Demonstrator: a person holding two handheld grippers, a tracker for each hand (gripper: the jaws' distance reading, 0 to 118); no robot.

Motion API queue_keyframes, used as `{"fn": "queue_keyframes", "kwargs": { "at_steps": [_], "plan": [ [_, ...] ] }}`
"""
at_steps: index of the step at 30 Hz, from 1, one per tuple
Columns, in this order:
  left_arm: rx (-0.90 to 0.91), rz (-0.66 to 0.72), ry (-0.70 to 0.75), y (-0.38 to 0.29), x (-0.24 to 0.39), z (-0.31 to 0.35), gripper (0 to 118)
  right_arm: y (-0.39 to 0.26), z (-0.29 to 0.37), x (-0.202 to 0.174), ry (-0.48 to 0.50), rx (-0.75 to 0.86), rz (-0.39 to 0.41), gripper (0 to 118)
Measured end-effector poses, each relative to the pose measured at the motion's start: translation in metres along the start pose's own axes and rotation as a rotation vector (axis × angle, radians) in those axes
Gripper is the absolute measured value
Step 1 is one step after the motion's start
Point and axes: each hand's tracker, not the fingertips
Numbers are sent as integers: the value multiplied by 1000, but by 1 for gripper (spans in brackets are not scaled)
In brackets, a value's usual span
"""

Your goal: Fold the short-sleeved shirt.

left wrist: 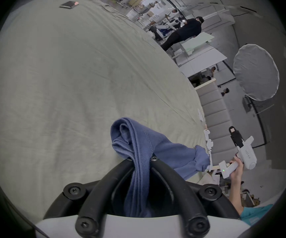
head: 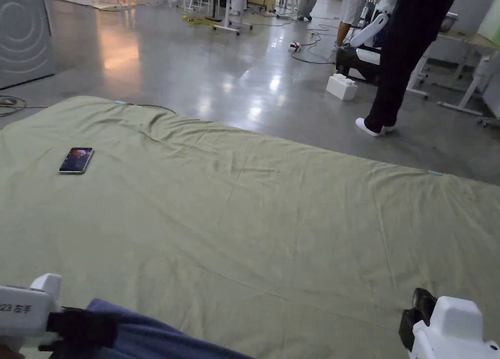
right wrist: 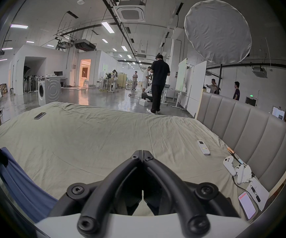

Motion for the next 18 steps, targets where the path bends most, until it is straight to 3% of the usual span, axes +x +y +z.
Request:
{"fn": "queue_keyframes", "kwargs": {
  "at_steps": [7, 12, 18],
  "plan": [
    [-13, -28, 242, -1, 24, 40, 7, -1, 1, 9, 6, 18, -7, 0],
    [-2, -62, 190, -12, 77, 41, 7, -4, 2, 17, 10, 17, -37, 0],
    [-28, -47, -52, -26, 135, 18, 7, -9, 8, 27, 8, 17, -50, 0]
  ]
}}
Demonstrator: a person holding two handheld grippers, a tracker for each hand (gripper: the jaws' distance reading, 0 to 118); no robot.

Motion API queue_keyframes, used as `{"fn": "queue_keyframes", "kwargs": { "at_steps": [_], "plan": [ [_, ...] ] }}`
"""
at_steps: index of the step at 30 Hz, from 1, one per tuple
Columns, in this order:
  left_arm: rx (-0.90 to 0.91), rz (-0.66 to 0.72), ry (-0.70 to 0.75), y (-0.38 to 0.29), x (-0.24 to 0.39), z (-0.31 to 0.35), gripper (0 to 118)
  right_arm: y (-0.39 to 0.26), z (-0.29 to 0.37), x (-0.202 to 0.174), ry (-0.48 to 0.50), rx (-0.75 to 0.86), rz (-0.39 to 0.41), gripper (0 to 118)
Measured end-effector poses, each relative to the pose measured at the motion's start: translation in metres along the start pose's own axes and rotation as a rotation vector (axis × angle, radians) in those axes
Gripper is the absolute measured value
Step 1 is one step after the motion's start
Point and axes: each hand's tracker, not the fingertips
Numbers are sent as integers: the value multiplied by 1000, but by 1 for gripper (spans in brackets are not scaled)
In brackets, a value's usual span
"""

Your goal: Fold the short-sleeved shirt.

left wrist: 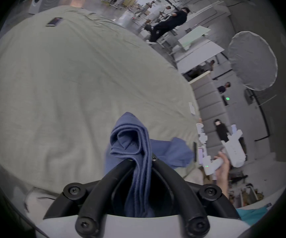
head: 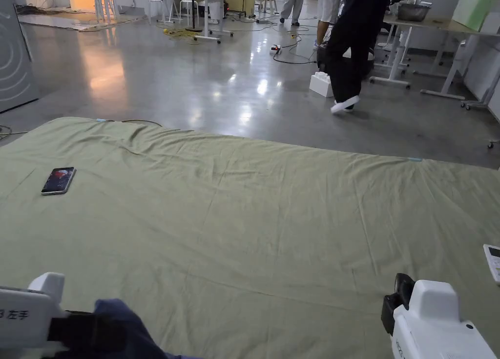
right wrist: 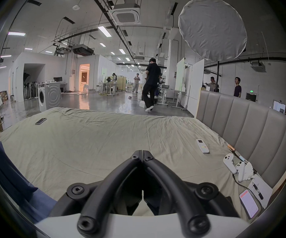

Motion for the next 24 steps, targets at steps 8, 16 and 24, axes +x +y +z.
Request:
{"fn": "queue_keyframes", "kwargs": {
  "at_steps": [8, 16, 24],
  "plan": [
    [-82, -21, -19, -23, 51, -83, 7, -5, 11, 13, -16, -2, -9, 0],
    [-151, 43, 81, -55, 55, -179, 7, -16, 18, 21, -35, -24, -21, 0],
    [-158, 20, 216, -72, 57, -220, 8, -21, 19, 21, -39, -36, -22, 0]
  ]
}}
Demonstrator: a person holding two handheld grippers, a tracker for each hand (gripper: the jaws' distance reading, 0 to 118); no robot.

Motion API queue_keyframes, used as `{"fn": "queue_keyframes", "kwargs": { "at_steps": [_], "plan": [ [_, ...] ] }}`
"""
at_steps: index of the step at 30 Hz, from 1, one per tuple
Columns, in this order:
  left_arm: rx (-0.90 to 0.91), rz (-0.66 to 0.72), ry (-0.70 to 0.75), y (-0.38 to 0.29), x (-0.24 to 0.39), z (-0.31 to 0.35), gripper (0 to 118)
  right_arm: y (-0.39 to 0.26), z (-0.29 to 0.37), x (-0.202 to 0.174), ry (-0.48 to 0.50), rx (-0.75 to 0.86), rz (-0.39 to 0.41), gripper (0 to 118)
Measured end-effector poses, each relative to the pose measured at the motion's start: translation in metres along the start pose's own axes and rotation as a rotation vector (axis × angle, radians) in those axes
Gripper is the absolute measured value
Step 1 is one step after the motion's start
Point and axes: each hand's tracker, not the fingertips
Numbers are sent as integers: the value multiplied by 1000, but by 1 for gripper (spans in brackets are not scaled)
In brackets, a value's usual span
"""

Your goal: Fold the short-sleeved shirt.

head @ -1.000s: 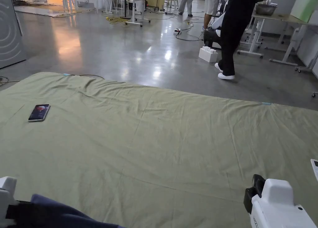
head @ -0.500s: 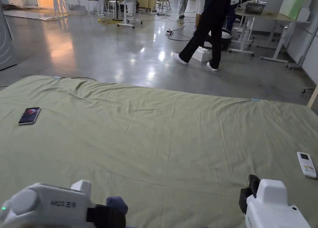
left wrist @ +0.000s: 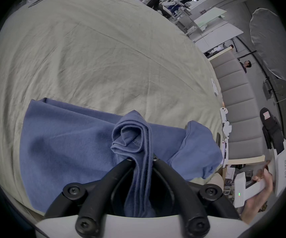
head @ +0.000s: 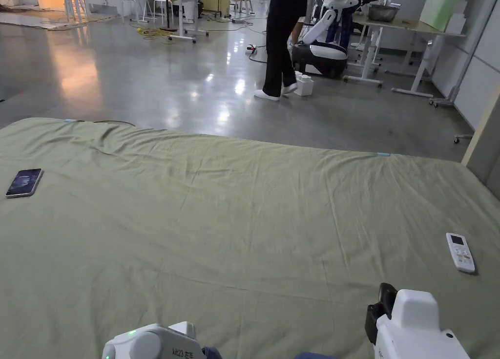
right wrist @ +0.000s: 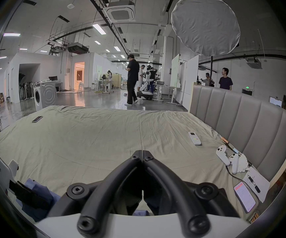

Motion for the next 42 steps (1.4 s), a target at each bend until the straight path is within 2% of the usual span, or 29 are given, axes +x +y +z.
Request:
{"fn": "queue_keyframes", "kwargs": {
  "at_steps": [2, 5, 6, 7, 14, 15, 17, 18, 23, 28, 33, 42],
  "plan": [
    [3, 4, -2, 0, 0, -1, 16, -2, -1, 0, 2, -4, -1, 0],
    [24, 4, -50, -2, 0, 9, 48, -5, -1, -1, 6, -10, 0, 0],
    [38, 2, -71, -2, 0, 15, 56, -5, -1, -1, 7, -12, 1, 0],
    [51, -4, -82, -2, -1, 24, 58, -5, 0, 0, 8, -14, 2, 0],
    [151, -49, -128, -3, -15, 73, 54, -9, -1, 2, 14, -21, -10, 0],
    [163, -62, -116, -4, -16, 74, 48, -10, -1, 2, 15, -22, -13, 0],
    [168, -81, -73, -6, -18, 70, 24, -11, -2, 2, 17, -27, -16, 0],
    [140, -100, -54, -8, -18, 65, 22, -12, -3, 1, 19, -28, -19, 0],
    [65, -117, -123, -14, -10, 27, 20, -16, -4, 0, 21, -39, -29, 0],
    [31, -119, -88, -8, 5, -16, 17, -20, -4, 2, 22, -48, -28, 0],
    [14, -126, -160, -3, 19, -32, 16, -20, -3, 6, 18, -50, -25, 0],
    [19, -110, -138, -5, 22, -47, 16, -19, -6, 8, 22, -55, -17, 0]
  ]
}}
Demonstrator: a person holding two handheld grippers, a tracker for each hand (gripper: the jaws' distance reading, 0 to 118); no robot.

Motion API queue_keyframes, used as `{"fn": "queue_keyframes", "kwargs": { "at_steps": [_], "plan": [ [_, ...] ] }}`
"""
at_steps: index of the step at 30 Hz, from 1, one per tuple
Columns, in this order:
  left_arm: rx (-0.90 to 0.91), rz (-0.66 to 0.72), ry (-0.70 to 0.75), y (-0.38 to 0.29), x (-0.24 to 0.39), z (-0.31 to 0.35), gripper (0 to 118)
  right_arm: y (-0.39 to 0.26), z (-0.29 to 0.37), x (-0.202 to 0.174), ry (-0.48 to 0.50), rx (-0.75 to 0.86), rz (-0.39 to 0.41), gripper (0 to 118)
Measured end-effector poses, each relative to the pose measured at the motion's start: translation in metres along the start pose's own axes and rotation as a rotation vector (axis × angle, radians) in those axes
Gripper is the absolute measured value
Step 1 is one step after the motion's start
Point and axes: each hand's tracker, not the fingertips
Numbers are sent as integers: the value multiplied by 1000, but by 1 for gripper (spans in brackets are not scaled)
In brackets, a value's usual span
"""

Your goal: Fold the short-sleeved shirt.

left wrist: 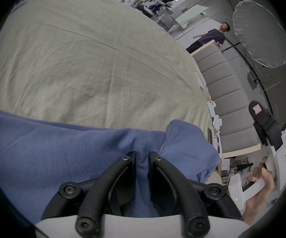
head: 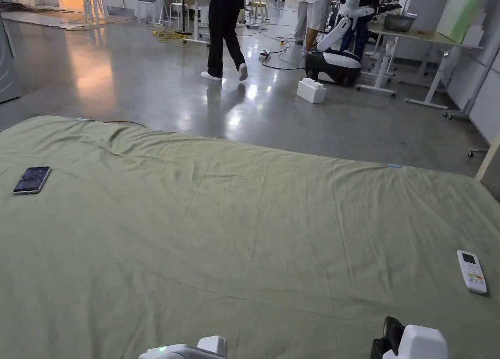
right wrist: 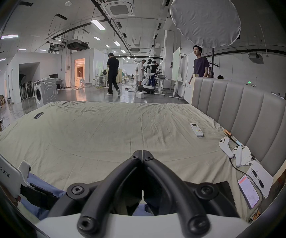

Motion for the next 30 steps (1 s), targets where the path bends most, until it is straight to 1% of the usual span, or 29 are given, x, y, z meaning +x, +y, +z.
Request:
{"fn": "queue_keyframes", "kwargs": {
  "at_steps": [1, 2, 3, 4, 5, 6, 9, 11, 13, 15, 17, 20, 22, 24, 27, 28, 29, 30],
  "plan": [
    [3, -2, -5, 0, 0, 3, 17, 0, -1, 0, 3, 0, 1, 0],
    [3, -3, -9, 2, 0, 9, 22, 1, -1, -1, 5, 1, 4, 0],
    [2, -4, -12, 4, 1, 17, 36, 2, 0, -2, 6, 3, 8, 0],
    [8, -12, -23, 5, 1, 28, 60, 4, 0, -2, 9, 5, 12, 0],
    [28, -31, -52, 6, -1, 39, 75, 5, 0, -2, 12, 7, 15, 0],
    [50, -46, -69, 9, -4, 54, 77, 7, 1, -3, 14, 13, 18, 0],
    [143, -31, -108, 15, -25, 103, 78, 13, 2, -3, 17, 24, 26, 0],
    [186, -28, -86, 18, -45, 130, 78, 16, 1, -3, 18, 28, 28, 0],
    [197, -40, -63, 20, -73, 153, 78, 18, 1, -4, 20, 34, 32, 0],
    [198, -30, -21, 20, -101, 166, 78, 20, 0, -6, 23, 35, 35, 0],
    [193, -16, -14, 18, -128, 171, 78, 21, -2, -9, 24, 37, 34, 0],
    [172, 73, -32, 11, -166, 164, 78, 21, -3, -13, 28, 32, 31, 0],
    [121, 157, -116, 4, -185, 149, 78, 21, -4, -17, 32, 28, 28, 0],
    [89, 199, -207, -3, -195, 135, 78, 21, -4, -20, 34, 22, 25, 0],
    [78, 231, -293, -13, -196, 115, 77, 21, -4, -23, 35, 17, 27, 0],
    [120, 244, -330, -14, -196, 111, 77, 21, -3, -23, 35, 16, 31, 0],
    [135, 258, -350, -14, -195, 108, 76, 21, -3, -24, 34, 15, 33, 0],
    [121, 258, -327, -16, -186, 105, 74, 21, -3, -24, 34, 14, 36, 0]
  ]
}}
